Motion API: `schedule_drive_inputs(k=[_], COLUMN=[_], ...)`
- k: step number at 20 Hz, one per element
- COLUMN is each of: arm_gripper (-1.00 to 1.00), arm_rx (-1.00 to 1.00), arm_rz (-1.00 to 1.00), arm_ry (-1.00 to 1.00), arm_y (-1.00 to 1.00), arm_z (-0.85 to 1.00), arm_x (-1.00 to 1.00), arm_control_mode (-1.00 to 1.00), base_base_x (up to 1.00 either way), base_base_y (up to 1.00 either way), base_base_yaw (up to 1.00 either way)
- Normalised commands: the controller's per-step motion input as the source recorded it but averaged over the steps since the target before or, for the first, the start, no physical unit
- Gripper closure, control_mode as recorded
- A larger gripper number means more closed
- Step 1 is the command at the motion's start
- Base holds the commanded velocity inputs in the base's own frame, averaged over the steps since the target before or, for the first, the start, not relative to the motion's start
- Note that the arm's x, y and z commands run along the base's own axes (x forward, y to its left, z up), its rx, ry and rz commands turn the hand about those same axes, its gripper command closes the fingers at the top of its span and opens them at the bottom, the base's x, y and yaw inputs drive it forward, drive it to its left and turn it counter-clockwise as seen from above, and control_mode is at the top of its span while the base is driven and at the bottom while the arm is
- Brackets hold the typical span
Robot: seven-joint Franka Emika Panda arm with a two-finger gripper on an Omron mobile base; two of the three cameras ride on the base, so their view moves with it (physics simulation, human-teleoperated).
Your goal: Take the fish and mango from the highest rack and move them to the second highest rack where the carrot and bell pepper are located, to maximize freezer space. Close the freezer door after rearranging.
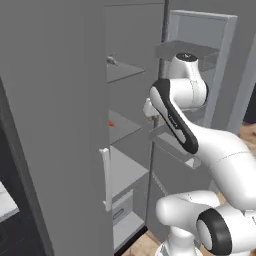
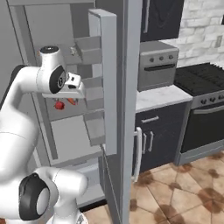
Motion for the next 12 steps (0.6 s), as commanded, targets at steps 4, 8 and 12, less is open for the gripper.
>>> schedule_drive_inputs(k=[4,8,12], arm_gripper=[-1.00,-1.00,-1.00], arm_rx=[0.00,0.00,0.00], arm_rz=[0.00,0.00,0.00], arm_ry=[0.00,0.00,0.00], arm_y=[0.00,0.00,0.00], arm_z=[0.00,0.00,0.00], arm_x=[0.00,0.00,0.00], arm_control_mode=[1.00,1.00,1.00], base_base_x=[0.01,0.10,0.06], base_base_y=[-0.15,-0.25,-0.19], base_base_yaw=[-0.41,-0.24,-0.18])
